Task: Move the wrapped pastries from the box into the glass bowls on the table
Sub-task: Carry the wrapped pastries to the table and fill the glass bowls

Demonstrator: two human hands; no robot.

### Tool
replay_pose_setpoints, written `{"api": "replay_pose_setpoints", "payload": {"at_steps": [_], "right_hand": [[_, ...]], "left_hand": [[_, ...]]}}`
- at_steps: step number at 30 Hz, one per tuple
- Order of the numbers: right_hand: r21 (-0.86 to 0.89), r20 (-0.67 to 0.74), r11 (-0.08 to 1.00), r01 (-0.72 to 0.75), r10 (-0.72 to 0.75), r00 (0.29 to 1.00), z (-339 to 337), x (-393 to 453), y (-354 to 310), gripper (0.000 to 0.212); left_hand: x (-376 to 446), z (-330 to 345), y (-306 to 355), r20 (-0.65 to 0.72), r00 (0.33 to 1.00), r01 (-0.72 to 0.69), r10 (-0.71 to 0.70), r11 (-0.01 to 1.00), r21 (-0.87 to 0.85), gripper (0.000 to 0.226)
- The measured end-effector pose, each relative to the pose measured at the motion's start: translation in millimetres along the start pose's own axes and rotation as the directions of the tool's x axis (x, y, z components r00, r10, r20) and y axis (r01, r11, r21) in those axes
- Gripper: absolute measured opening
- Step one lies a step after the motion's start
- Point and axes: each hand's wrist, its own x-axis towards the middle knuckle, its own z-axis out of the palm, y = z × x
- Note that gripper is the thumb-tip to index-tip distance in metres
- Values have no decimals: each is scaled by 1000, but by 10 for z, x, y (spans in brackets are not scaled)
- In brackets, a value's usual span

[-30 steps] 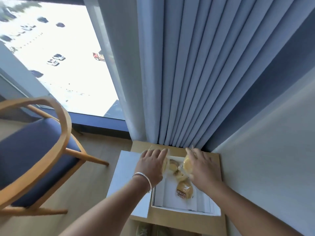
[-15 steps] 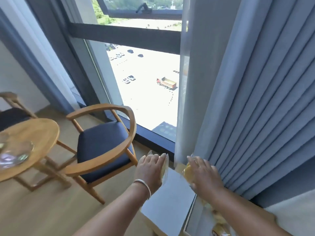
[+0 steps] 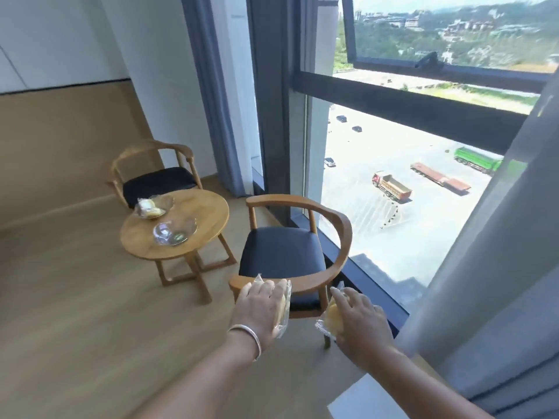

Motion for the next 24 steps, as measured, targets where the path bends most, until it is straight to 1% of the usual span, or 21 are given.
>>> {"api": "replay_pose_setpoints", "payload": {"at_steps": [8, 13, 17, 21, 24], "right_hand": [[4, -44, 983, 183, -183, 982, -46, 650, -1226, 90], [-5, -64, 964, 267, -267, 962, -58, 1024, -2052, 89], [-32, -76, 940, 341, -342, 937, -38, 1263, -2723, 87], [-16, -78, 912, 409, -409, 909, -25, 1456, -3335, 88], [-17, -67, 891, 455, -455, 888, -10, 1587, -3738, 88]], "left_hand": [[-247, -6, -1339, 39, 982, 185, -185, 983, 1, 99], [-446, -55, -2177, 36, 964, 265, -265, 964, 4, 102], [-682, -131, -2779, 14, 938, 345, -345, 938, 20, 98], [-923, -231, -3291, -18, 911, 413, -413, 910, 37, 89], [-1075, -282, -3641, -33, 885, 466, -465, 884, 39, 88]]}}
